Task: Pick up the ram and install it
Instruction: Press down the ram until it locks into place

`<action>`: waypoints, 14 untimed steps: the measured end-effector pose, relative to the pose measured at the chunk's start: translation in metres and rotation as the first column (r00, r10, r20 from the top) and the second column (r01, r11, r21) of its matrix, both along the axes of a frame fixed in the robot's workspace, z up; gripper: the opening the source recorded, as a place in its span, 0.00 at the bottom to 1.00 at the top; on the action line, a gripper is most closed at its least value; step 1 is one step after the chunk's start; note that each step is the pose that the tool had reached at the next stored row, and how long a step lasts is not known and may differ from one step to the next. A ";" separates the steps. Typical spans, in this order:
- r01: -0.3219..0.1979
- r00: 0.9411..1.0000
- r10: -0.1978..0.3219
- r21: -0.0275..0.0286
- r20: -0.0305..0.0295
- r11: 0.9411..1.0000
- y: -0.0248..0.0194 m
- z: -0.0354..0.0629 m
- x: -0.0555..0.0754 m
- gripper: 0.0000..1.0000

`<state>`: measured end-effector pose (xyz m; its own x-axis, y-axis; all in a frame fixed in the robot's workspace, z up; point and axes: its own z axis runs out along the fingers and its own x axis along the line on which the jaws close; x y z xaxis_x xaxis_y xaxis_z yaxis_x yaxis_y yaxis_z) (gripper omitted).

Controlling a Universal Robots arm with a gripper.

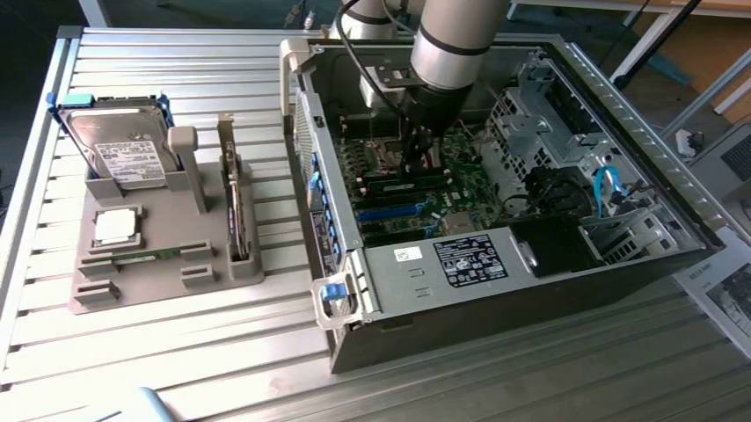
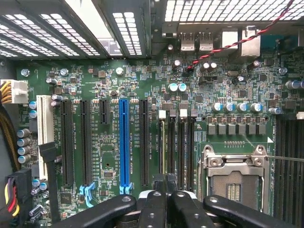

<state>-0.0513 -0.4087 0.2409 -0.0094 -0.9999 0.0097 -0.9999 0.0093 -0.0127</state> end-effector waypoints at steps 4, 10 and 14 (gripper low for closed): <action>0.000 1.000 0.000 0.000 0.000 1.000 0.0004 0.0000 -0.002 0.11; 0.000 1.000 0.000 0.000 0.000 1.000 0.0030 0.0000 -0.013 0.11; 0.000 1.000 0.000 0.000 0.000 1.000 0.0035 0.0000 -0.027 0.11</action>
